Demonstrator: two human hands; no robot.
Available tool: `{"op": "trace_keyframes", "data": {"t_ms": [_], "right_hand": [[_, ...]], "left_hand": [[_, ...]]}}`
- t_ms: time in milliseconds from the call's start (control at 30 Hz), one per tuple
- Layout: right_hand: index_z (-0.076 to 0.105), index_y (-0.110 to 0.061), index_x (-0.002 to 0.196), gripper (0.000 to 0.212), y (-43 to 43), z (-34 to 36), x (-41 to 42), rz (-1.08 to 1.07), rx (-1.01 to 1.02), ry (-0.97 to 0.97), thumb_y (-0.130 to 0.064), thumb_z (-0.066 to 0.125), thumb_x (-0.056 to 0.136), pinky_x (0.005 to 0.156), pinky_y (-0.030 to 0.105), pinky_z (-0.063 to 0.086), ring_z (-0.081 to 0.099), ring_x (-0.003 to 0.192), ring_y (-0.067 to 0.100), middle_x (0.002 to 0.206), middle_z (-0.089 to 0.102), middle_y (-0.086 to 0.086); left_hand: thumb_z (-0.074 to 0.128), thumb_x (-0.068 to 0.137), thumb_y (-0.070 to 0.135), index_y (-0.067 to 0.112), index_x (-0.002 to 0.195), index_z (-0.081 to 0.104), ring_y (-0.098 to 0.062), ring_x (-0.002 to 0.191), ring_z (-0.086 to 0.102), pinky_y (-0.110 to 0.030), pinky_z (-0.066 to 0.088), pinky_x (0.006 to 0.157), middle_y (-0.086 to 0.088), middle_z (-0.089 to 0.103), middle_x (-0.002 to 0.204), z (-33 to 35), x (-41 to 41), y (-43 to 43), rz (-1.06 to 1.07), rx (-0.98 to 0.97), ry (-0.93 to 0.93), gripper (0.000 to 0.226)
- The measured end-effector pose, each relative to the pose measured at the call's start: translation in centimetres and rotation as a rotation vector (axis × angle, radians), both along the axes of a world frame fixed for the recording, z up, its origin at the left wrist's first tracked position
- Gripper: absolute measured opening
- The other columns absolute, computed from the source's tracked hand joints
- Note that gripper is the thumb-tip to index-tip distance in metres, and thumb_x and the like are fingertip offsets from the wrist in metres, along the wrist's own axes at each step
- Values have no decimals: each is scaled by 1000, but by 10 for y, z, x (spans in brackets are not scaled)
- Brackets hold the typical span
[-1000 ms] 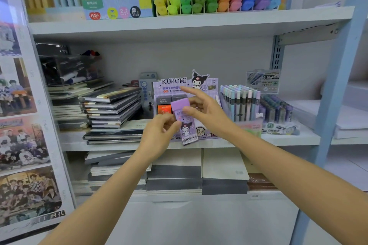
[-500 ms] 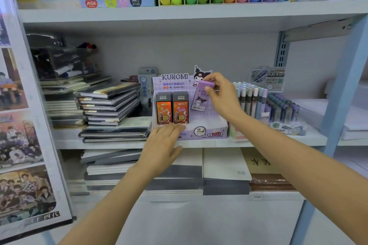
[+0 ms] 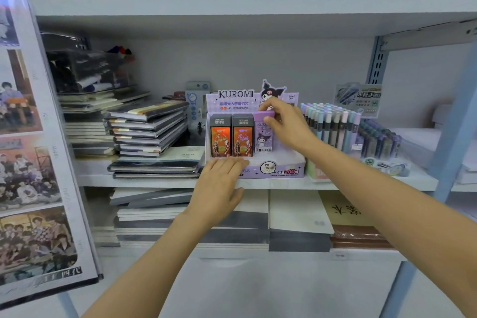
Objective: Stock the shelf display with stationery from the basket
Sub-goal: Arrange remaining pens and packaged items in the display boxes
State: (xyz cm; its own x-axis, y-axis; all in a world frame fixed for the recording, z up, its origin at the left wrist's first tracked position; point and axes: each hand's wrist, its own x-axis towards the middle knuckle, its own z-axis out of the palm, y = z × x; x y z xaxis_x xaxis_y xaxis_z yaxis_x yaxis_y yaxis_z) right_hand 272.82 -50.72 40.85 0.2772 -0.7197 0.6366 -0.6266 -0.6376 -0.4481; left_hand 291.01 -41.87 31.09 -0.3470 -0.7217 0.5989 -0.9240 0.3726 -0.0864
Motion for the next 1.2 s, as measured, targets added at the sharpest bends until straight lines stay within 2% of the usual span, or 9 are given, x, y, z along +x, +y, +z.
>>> {"op": "trace_keyframes", "data": {"t_ms": [100, 267, 467, 600, 767, 900, 1000, 1100, 1200], "right_hand": [[57, -21, 107, 18, -8, -8, 4, -42, -41, -52, -10, 60, 94, 65, 18, 45, 62, 82, 16, 94, 63, 0], [59, -15, 111, 24, -16, -19, 3, -128, -65, 32, -1, 60, 91, 81, 23, 40, 47, 89, 15, 104, 41, -1], [56, -16, 128, 36, 21, -27, -2, -60, -164, 19, -13, 61, 93, 100, 23, 37, 42, 112, 10, 125, 45, 3], [65, -10, 104, 14, 78, -77, -12, 264, -251, -73, -12, 56, 94, 72, 20, 47, 56, 86, 9, 101, 58, 0], [69, -12, 90, 13, 115, -205, -40, 347, 198, 93, -16, 58, 94, 59, 18, 43, 55, 63, 7, 76, 66, -7], [69, -13, 96, 15, 111, -324, -74, 189, 638, 238, -22, 57, 96, 71, 35, 52, 62, 69, 16, 80, 68, -3], [65, -15, 106, 17, 113, -407, -104, 81, 897, 410, -26, 57, 96, 83, 31, 51, 65, 89, 18, 100, 70, 1], [59, -16, 116, 25, 127, -477, -130, 108, 1140, 641, -24, 60, 92, 90, 30, 47, 59, 109, 21, 115, 65, 5], [47, -14, 133, 43, 142, -518, -145, 142, 1301, 722, -20, 61, 92, 93, 29, 45, 55, 119, 23, 129, 57, 7]], "left_hand": [[60, 89, 27, 19, 142, 44, -17, 128, 44, -30, 26, 110, 3, 51, 139, 0, -1, -1, 0, -12, 7, 56], [59, 90, 29, 20, 142, 43, -17, 129, 43, -30, 24, 111, 4, 51, 138, -2, -2, -1, 12, -16, 11, 56], [58, 88, 11, 9, 141, 45, -27, 137, 38, -45, 22, 116, -7, 46, 145, -7, -11, 12, 3, -68, 73, 56], [54, 69, -13, 2, 120, 61, -32, 112, 53, -43, 41, 96, -16, 60, 119, -66, -33, 31, -31, -279, 314, 54], [60, 64, -18, 2, 111, 65, -31, 84, 57, -36, 45, 70, -13, 63, 99, -196, -61, 52, -61, 121, 351, 52], [64, 76, -8, 3, 116, 65, -35, 107, 63, -40, 51, 88, -17, 64, 120, -306, -74, 77, -63, 587, 210, 41], [37, 102, 17, 12, 150, 33, -24, 147, 23, -35, 18, 118, -6, 25, 159, -366, -76, 97, -9, 924, 63, 48], [25, 106, 30, 15, 156, 8, -21, 150, -6, -35, 2, 121, -1, -1, 164, -408, -72, 117, 37, 1087, -104, 55], [23, 106, 36, 14, 156, 4, -25, 145, -24, -39, 0, 121, -1, -8, 163, -433, -68, 130, 21, 1078, -195, 58]]}}
